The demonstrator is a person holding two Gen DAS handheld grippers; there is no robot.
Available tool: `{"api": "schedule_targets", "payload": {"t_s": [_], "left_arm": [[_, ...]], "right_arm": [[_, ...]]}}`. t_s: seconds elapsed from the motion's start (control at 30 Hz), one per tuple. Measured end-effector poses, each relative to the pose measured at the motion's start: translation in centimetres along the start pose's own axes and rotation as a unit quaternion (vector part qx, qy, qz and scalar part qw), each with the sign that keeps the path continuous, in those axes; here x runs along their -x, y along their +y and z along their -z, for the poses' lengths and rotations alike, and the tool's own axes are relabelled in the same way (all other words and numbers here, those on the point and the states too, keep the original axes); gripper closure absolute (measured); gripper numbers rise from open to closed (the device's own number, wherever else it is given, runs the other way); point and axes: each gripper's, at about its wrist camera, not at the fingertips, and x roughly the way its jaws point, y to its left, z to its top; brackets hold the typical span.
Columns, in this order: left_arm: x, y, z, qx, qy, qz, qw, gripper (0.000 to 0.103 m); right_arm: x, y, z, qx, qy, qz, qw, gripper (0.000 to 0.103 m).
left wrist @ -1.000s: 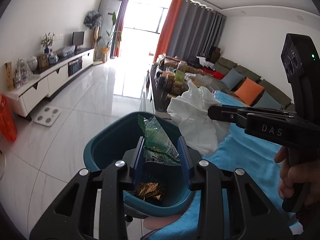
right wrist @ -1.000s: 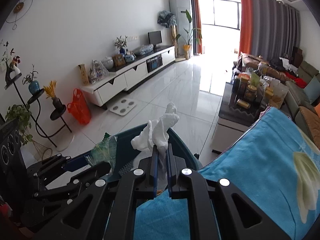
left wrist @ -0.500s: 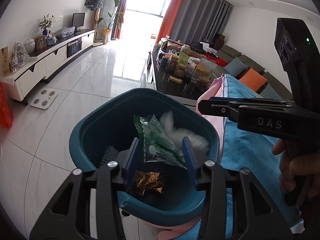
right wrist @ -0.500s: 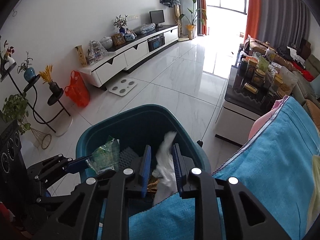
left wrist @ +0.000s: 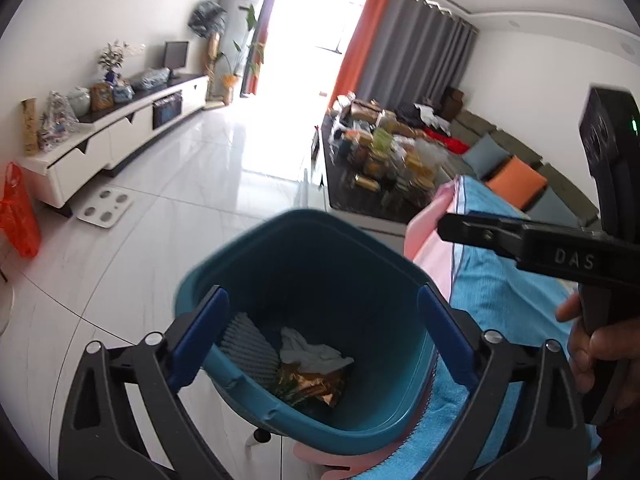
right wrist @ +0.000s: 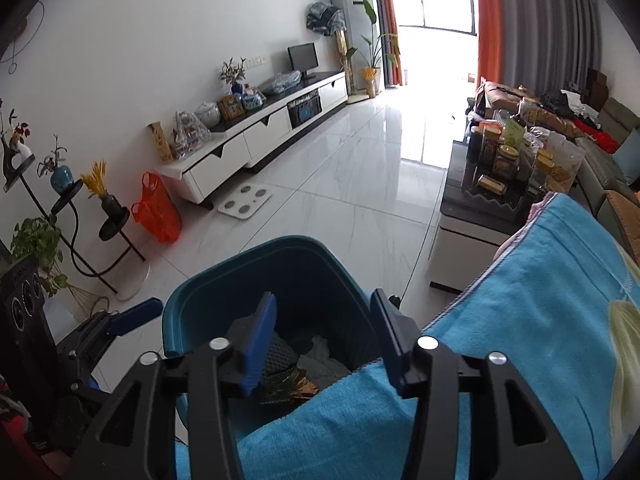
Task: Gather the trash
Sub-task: 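Open both grippers over the teal bin to drop the items, then move both open grippers back over the paper cups and foam net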
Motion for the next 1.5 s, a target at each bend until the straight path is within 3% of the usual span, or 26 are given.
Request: {"api": "schedule_targets", "payload": {"t_s": [0.1, 0.2, 0.37, 0.43, 0.67, 0.77, 1.03, 1.23, 1.37, 1.5], "left_arm": [[1.6, 0.7, -0.6, 0.015, -0.013, -0.008, 0.9998, 0.006], [3.7, 1.8, -1.1, 0.029, -0.032, -0.02, 0.9989, 0.006], [7.6, 1.7, -2.2, 0.038, -0.077, -0.023, 0.9961, 0.006], [9.1, 0.9, -2.5, 0.034, -0.094, -0.015, 0.9949, 0.006], [13.1, -4.9, -3.0, -0.03, -0.141, 0.017, 0.9894, 0.006], [14.6, -8.1, -3.0, -0.063, -0.168, 0.03, 0.9833, 0.006], [18.7, -15.5, -1.2, -0.141, -0.244, 0.064, 0.9574, 0.006], [19.4, -18.8, 0.4, -0.168, -0.241, 0.1, 0.9505, 0.006], [18.8, -20.3, 1.5, -0.177, -0.223, 0.129, 0.9501, 0.006], [18.1, -22.4, 2.7, -0.198, -0.201, 0.172, 0.9438, 0.006]], "right_arm": [[1.2, -0.3, 0.3, -0.003, -0.013, 0.003, 1.0, 0.053], [2.9, -0.4, 0.9, -0.003, -0.034, 0.005, 0.999, 0.039], [6.3, -0.4, 2.4, -0.007, -0.072, 0.017, 0.997, 0.027], [7.7, -0.3, 3.1, -0.008, -0.088, 0.023, 0.996, 0.017], [13.3, -0.6, 6.2, -0.011, -0.142, 0.052, 0.988, 0.007], [15.7, -1.1, 7.6, -0.025, -0.162, 0.064, 0.984, 0.007], [21.4, -3.3, 12.6, -0.062, -0.208, 0.119, 0.969, 0.007], [25.3, -4.8, 16.6, -0.094, -0.242, 0.192, 0.947, 0.007], [27.4, -5.4, 19.3, -0.104, -0.259, 0.236, 0.931, 0.007], [28.9, -5.9, 21.9, -0.129, -0.267, 0.276, 0.914, 0.007]]}}
